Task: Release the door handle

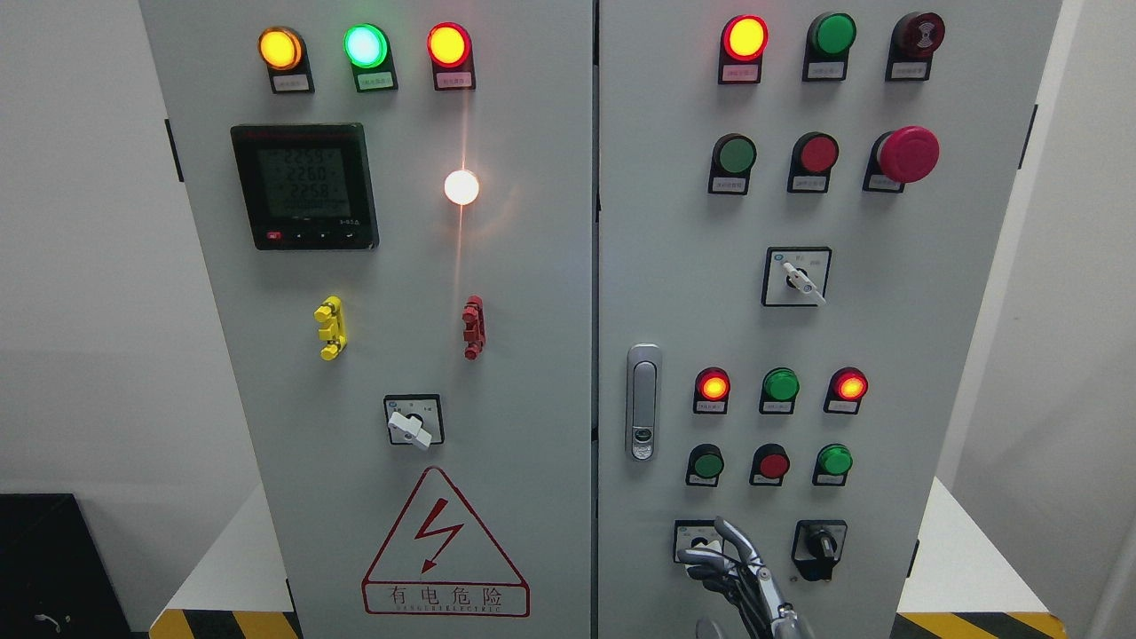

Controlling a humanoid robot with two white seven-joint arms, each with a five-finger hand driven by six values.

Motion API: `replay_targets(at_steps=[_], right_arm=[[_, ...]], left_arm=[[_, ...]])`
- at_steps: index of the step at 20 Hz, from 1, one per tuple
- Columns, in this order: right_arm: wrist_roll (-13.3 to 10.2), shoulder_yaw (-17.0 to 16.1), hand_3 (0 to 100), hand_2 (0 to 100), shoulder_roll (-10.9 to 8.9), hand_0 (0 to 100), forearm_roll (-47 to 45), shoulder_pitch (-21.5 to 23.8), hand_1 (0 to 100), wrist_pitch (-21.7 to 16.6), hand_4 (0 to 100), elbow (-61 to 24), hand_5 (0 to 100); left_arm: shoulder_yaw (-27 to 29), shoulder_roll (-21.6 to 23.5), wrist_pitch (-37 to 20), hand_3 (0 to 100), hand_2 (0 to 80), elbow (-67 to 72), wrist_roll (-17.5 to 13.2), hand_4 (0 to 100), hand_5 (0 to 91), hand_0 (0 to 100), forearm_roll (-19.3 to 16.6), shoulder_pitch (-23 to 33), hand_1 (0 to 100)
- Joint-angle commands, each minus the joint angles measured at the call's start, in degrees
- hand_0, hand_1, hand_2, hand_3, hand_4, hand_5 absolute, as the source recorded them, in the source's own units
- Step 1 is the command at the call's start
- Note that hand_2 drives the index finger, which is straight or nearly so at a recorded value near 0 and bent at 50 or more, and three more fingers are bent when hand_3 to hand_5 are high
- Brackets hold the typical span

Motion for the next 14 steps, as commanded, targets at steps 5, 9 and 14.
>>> replay_targets(at_steps=[5,9,14], right_arm=[[-0.1,-0.1,71,0,0.08,47,8.6,-2.8,32,0.2,82,-0.2,86],[-0.1,-0.1,81,0,1.13,50,15.8,-4.7,34,0.7,86,-0.1,90],[-0.2,0.0,89,0,2.18,51,22.1,-6.5,36,3.6,93,0.0,100]], left_arm=[[0.0,0.0,0.0,0,0.0,0.0,0.0,0,0.0,12,0.0,0.0,56],[0.0,0.0,0.0,0,0.0,0.0,0.0,0,0.0,12,0.0,0.0,56],[0.0,0.0,0.0,0,0.0,0.0,0.0,0,0.0,12,0.0,0.0,56]])
